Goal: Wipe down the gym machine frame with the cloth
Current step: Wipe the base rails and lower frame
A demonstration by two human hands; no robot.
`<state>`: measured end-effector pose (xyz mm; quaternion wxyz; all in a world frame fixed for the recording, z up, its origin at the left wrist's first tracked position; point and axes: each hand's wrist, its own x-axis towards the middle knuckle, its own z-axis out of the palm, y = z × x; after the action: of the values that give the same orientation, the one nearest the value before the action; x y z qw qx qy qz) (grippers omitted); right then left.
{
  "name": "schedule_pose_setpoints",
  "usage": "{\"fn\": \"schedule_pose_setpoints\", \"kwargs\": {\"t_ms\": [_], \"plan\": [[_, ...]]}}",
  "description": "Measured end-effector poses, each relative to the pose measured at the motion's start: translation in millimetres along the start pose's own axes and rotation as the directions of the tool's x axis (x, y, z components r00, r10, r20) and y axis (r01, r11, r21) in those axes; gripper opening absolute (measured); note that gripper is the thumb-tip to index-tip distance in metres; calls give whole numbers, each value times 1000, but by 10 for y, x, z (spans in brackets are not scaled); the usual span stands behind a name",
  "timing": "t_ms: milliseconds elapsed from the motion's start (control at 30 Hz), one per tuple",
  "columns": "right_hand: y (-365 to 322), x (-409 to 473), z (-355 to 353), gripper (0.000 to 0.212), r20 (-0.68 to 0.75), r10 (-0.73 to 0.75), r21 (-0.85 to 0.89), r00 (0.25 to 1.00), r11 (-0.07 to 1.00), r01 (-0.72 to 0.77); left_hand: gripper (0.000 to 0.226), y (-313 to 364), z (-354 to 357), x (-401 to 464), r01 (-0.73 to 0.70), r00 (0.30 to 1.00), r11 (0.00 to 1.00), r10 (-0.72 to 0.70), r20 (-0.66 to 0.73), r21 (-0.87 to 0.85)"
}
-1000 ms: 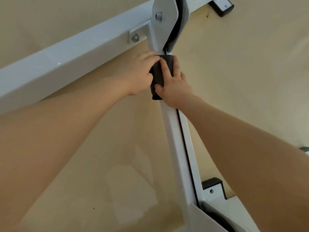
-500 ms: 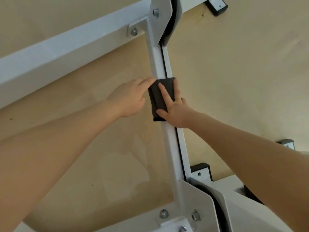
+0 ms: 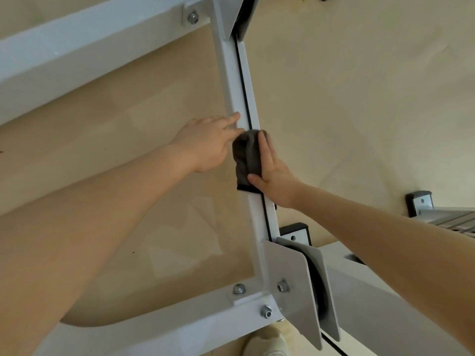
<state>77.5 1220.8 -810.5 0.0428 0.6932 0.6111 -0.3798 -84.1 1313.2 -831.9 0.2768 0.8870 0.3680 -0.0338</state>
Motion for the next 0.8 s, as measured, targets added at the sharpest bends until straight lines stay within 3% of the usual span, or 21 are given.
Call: {"fn": "schedule_pose_setpoints", "kwargs": {"t_ms": [67,133,233,367,533,633,700,800], "plan": [[115,-202,121,88,96,-18,-29,995,999,21,58,12,9,-17,16,1000,1000,-15,11,-19],[181,-318,168,88,173,-6,65,985,998,-6,59,22,12,-28,30,999,999,-29,21,-37],[94,-152,78,86,140,21,241,990,969,-55,59,40,23,-28,50,999,998,-49,10,-33],[23,20,2,90,109,152,507,982,842,-186,58,119,64,-48,115,993,984,-114,15,-139],[175,-296,45,94,375,285,287,882,869,-403,60,185,53,-91,136,991,967,-136,18,-217],[236,-398,113,90,457,325,228,828,857,-462,61,163,25,-85,139,990,967,-138,23,-215],[200,-354,69,89,440,301,218,846,878,-426,63,148,51,-79,140,990,968,-138,23,-208],[66,-168,-17,99,210,208,397,955,875,-278,66,142,105,-61,126,992,967,-125,19,-221]]}}
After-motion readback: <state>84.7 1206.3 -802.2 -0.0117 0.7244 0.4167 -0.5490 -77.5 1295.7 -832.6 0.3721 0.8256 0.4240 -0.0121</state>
